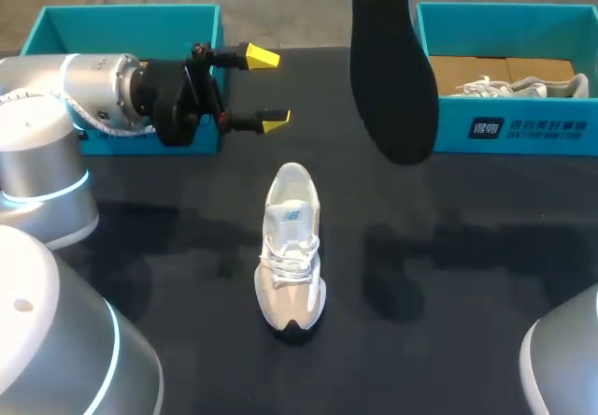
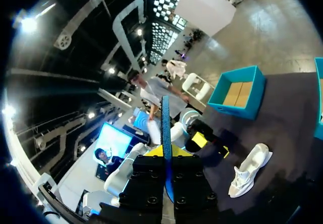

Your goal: Take the shoe out of the shoebox, open the shoe tongue, remove and reinsert the insole, then place the shoe into the shoebox

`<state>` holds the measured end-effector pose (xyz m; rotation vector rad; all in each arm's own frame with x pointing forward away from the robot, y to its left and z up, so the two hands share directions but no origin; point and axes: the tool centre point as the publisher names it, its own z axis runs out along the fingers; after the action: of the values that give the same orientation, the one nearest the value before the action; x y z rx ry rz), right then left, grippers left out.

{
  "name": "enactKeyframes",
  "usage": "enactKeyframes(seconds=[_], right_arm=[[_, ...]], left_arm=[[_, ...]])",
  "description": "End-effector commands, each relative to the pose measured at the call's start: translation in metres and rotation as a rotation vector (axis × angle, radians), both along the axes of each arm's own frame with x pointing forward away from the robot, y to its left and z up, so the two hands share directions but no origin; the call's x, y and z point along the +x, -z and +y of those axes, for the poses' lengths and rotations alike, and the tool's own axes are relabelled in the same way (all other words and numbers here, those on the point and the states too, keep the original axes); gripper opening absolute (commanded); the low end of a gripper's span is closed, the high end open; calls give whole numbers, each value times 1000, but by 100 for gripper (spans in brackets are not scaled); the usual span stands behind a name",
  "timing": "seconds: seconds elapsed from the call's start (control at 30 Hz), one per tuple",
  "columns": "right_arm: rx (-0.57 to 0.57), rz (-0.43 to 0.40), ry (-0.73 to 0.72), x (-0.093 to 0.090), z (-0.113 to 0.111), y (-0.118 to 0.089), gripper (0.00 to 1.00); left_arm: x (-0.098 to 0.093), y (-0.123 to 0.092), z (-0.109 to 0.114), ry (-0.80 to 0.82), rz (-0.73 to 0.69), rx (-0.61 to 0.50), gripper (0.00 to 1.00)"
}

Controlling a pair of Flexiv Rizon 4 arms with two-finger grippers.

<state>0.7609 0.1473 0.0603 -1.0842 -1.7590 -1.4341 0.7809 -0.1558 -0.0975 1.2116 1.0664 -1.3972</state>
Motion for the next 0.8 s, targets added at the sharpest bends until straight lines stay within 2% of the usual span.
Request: enactKeyframes(seconds=[0.03,0.33,0.63,0.8], right_arm=[[-78,47,-56,24,9,8,0],[-81,193,8,41,21,36,0],[-36,259,71,49,31,65,0],[-61,292,121,50,42,74,0]], left_arm=[[-1,1,-2,-3,-1,-1,100],[-1,1,-2,-3,-1,-1,100],[-1,1,-2,-3,-1,-1,100],[-1,1,-2,-3,-1,-1,100]])
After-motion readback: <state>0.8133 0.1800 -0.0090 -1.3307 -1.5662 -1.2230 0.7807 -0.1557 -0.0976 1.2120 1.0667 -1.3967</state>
